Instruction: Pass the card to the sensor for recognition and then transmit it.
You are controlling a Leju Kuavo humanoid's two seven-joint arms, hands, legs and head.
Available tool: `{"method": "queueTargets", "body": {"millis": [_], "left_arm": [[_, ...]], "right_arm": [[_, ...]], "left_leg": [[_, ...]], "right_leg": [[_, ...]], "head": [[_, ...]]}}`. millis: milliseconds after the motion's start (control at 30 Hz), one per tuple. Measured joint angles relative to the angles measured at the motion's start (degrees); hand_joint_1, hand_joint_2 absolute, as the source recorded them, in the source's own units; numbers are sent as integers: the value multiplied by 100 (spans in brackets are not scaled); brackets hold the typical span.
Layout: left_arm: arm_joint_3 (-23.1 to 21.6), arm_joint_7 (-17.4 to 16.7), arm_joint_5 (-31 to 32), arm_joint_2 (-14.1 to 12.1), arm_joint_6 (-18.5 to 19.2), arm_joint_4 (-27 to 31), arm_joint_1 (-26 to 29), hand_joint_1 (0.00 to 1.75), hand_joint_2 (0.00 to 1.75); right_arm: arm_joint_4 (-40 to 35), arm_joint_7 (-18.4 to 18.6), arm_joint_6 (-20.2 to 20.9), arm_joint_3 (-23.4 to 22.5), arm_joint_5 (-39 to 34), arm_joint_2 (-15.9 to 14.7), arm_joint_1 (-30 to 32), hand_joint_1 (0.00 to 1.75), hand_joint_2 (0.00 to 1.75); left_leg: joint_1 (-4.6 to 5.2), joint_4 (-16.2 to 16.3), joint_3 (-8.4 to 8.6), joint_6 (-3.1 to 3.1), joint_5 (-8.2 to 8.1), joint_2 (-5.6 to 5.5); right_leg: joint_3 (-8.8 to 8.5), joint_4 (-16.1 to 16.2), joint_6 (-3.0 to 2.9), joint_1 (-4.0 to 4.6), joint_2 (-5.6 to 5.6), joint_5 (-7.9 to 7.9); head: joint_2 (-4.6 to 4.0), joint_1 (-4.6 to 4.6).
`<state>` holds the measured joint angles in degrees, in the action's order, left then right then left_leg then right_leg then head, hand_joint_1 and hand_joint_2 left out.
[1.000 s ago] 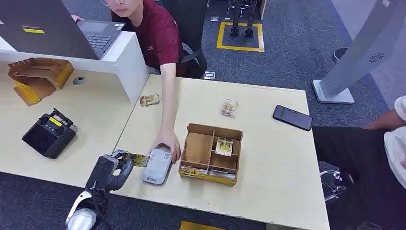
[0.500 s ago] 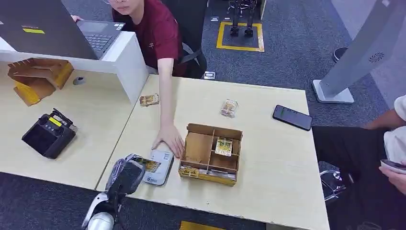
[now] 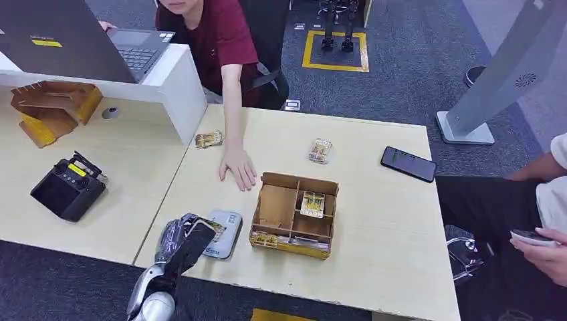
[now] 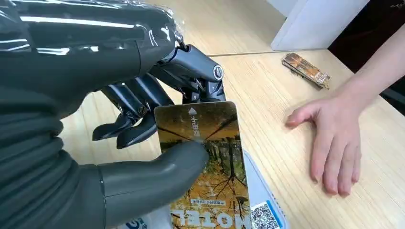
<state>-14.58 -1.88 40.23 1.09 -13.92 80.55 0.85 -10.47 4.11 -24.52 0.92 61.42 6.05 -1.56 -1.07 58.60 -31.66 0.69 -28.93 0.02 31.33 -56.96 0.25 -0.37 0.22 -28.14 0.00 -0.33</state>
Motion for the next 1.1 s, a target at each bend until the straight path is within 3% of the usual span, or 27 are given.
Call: {"method": "queueTargets", "body": {"millis": [400,667,767,1100], "left_arm": [[96,-257,1086,256,-497,-500,-189,175,175],[101,-952,2897,446,-1247,-830,-256,175,175],[146,-1069,3379,512,-1384,-1003,-325,175,175],[464,-1080,3784,632,-1524,-1401,-446,175,175]], "right_arm": [[0,-7,15,2,94,4,-2,0,0],[0,-24,15,0,179,22,-4,0,0],[0,-33,15,0,206,37,-7,0,0],[0,-52,15,-11,273,52,-7,0,0]], "left_leg": [[0,0,2,0,0,0],[0,0,2,0,0,0],[-1,0,2,0,0,0],[0,0,3,0,0,0]], "right_leg": [[-2,0,0,0,0,0],[-2,0,0,0,0,0],[-2,-1,0,0,-1,0],[-3,-1,-1,0,0,1]], "head": [[0,0],[0,-2],[0,0],[0,0]]}}
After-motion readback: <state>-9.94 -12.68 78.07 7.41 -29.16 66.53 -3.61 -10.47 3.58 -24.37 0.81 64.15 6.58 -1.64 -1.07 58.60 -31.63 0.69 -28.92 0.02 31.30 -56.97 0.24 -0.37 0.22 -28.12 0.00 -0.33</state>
